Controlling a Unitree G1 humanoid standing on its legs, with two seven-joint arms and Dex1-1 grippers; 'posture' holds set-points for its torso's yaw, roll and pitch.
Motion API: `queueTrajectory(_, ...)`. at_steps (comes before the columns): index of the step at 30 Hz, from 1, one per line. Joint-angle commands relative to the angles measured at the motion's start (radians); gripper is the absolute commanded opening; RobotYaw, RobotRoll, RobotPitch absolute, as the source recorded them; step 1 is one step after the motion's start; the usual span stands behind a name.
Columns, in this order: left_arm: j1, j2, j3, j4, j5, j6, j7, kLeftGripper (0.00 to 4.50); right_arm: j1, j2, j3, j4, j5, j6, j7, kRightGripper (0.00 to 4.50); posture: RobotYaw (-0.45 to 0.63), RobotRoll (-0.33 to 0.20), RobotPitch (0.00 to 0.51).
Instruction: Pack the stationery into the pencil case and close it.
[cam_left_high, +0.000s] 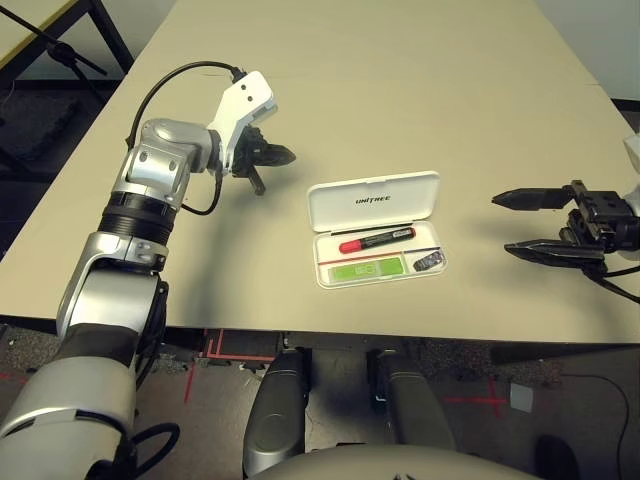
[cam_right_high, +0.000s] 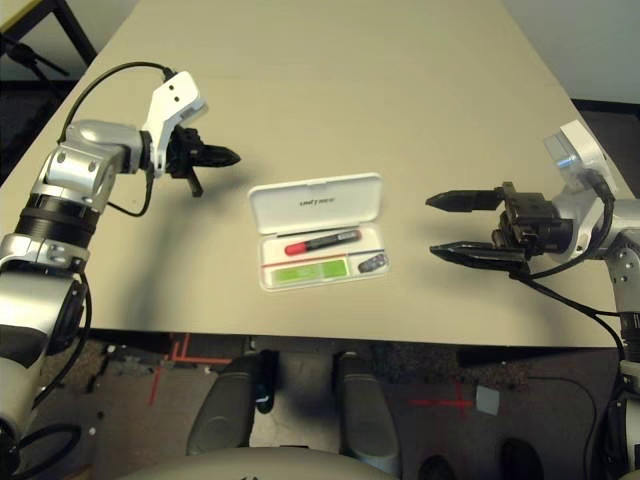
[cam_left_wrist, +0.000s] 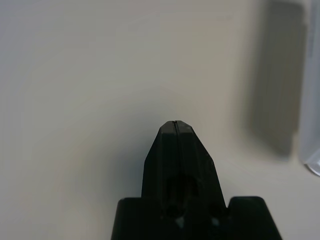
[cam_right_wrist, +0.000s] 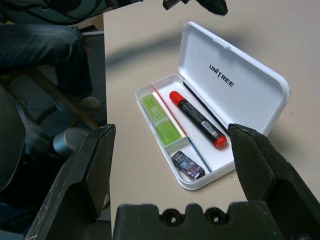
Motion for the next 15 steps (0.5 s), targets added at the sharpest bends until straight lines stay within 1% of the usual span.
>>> queueTrajectory(1, -0.04, -0.021, -0.047, 0.065, 0.047, -0.084, -0.076, 0.02, 0.019, -0.002, -0.034, -0.004, 0.02, -0.007, 0.006, 4.5, 0.11, 0.0, 0.179)
queueTrajectory(5, -0.072, -0.067, -0.079, 0.103, 0.073, -0.125, -0.136, 0.02, 0.031, -0.005, -0.052, 0.001, 0.026, -0.012, 0.01, 4.5, 0.11, 0.0, 0.18)
queueTrajectory(10, -0.096, -0.114, -0.103, 0.152, 0.106, -0.168, -0.171, 0.02, 0.042, -0.011, -0.061, 0.017, 0.039, -0.025, 0.032, 4.5, 0.11, 0.0, 0.182)
queueTrajectory(15, -0.115, -0.147, -0.118, 0.143, 0.121, -0.19, -0.217, 0.02, 0.061, -0.029, -0.065, 0.021, 0.05, -0.034, 0.033, 4.5, 0.1, 0.0, 0.186)
